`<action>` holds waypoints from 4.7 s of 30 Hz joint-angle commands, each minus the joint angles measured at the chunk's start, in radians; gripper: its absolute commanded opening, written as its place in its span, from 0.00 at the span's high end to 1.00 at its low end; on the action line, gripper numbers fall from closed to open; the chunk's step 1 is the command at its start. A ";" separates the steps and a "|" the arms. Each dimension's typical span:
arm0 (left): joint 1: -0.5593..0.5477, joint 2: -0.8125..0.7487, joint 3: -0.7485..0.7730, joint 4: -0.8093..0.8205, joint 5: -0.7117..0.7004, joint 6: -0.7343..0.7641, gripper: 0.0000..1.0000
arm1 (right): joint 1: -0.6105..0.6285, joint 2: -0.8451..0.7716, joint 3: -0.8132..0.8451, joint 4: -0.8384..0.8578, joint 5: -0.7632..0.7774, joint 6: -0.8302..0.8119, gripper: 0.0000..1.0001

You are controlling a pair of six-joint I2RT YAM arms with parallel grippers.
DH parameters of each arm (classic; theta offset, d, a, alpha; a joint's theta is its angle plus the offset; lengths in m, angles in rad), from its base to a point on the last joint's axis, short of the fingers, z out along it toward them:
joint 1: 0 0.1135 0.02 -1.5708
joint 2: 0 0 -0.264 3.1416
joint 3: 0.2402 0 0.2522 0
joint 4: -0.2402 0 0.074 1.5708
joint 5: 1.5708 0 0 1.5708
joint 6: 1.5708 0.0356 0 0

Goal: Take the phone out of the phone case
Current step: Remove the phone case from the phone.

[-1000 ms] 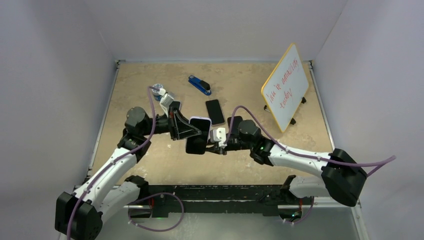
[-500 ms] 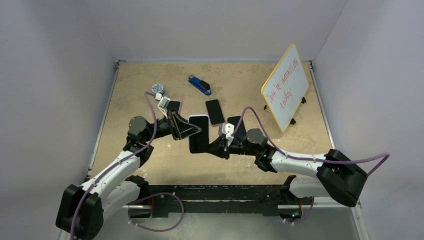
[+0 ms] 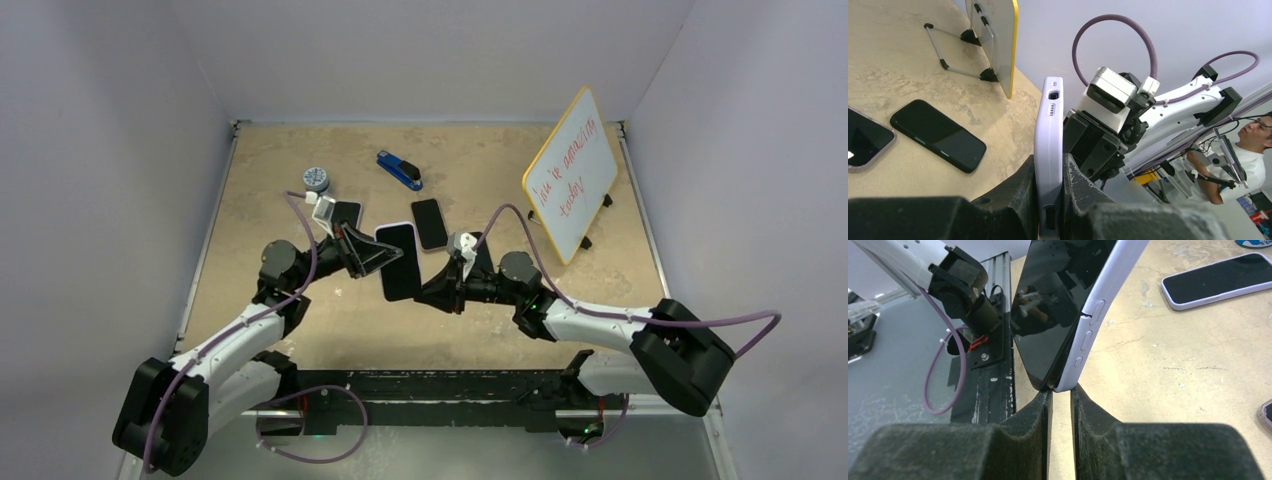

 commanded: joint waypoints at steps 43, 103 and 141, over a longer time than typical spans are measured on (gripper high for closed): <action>-0.182 0.121 -0.079 0.068 0.006 -0.012 1.00 | -0.133 0.089 0.055 0.644 -0.067 0.380 0.76; -0.793 0.439 0.515 -1.137 -1.547 0.513 0.29 | -0.135 0.482 0.229 -0.056 0.182 0.500 1.00; -0.847 0.873 0.702 -1.212 -1.885 0.584 0.49 | -0.135 0.523 0.258 -0.046 0.097 0.518 1.00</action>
